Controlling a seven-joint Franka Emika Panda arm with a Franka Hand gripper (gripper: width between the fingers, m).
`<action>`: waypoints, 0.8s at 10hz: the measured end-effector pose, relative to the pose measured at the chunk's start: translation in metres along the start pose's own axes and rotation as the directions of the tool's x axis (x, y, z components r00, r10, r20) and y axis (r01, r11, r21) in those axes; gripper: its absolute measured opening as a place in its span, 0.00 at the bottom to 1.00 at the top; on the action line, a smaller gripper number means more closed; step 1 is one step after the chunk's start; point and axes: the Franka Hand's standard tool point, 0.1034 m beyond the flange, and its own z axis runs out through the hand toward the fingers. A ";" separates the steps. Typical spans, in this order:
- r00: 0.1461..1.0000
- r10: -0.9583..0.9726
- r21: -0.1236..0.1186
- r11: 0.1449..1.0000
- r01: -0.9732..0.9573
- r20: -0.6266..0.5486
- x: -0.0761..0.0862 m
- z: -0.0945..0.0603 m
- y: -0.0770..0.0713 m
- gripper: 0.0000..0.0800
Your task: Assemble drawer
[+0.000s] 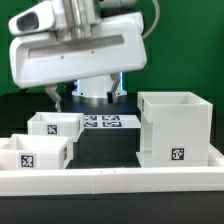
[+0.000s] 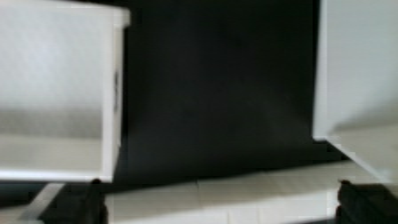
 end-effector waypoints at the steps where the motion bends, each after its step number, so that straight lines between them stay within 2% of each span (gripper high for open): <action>1: 0.997 0.034 -0.008 0.999 -0.033 0.071 -0.005 0.008 0.004 0.81; 3: 0.995 0.048 -0.010 0.999 -0.047 0.093 -0.005 0.018 0.014 0.81; 8: 0.995 0.044 -0.012 0.999 -0.043 0.089 -0.005 0.020 0.015 0.81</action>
Offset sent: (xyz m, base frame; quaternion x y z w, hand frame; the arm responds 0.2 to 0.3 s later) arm 0.0000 0.0000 0.0000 0.0000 0.0000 0.0000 1.0000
